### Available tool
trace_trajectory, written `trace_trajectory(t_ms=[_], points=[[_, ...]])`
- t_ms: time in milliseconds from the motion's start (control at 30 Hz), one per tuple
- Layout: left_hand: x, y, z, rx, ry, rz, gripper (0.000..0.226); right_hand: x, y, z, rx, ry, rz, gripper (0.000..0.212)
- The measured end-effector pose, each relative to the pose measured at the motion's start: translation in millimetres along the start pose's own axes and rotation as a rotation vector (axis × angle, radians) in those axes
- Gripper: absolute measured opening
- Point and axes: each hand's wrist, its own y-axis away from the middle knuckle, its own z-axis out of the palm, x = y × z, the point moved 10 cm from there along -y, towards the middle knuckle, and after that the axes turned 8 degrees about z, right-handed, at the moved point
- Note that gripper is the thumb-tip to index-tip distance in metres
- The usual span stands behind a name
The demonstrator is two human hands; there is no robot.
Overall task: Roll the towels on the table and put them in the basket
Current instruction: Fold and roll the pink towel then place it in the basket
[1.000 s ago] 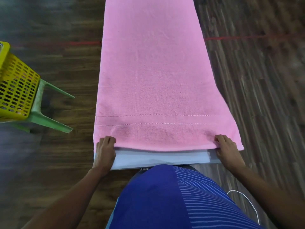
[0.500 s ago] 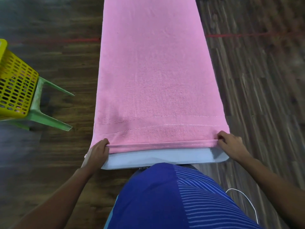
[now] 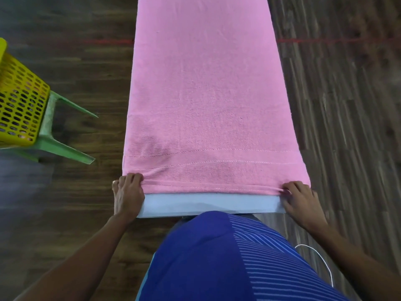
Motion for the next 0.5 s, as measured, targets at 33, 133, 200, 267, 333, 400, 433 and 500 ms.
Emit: trace_trajectory(t_ms=[33, 133, 200, 267, 333, 400, 433, 500], points=[[1, 1, -1, 0.005, 0.008, -0.004, 0.019, 5, -3, -1, 0.007, -0.005, 0.022, 0.024], [4, 3, -4, 0.018, 0.06, -0.008, 0.019, 14, -18, -8, 0.037, -0.016, 0.037, 0.02], [7, 4, -4, 0.016, 0.125, 0.019, 0.022, 19, -27, -13, 0.018, -0.025, 0.07, 0.024], [12, 6, -1, -0.002, 0.161, 0.063, 0.025, 23, -35, -14, -0.003, -0.032, 0.131, 0.02], [19, 11, -1, -0.032, 0.14, 0.119, 0.034, 23, -39, -21, 0.06, 0.002, 0.161, 0.019], [25, 15, 1, -0.081, 0.092, 0.181, 0.046, 19, -38, -29, 0.153, 0.003, 0.16, 0.026], [27, 17, 3, -0.11, 0.067, 0.204, 0.05, 14, -36, -31, 0.176, -0.04, 0.138, 0.025], [28, 20, 7, -0.135, 0.021, 0.229, 0.05, -1, -29, -25, 0.158, -0.114, 0.05, 0.019]])
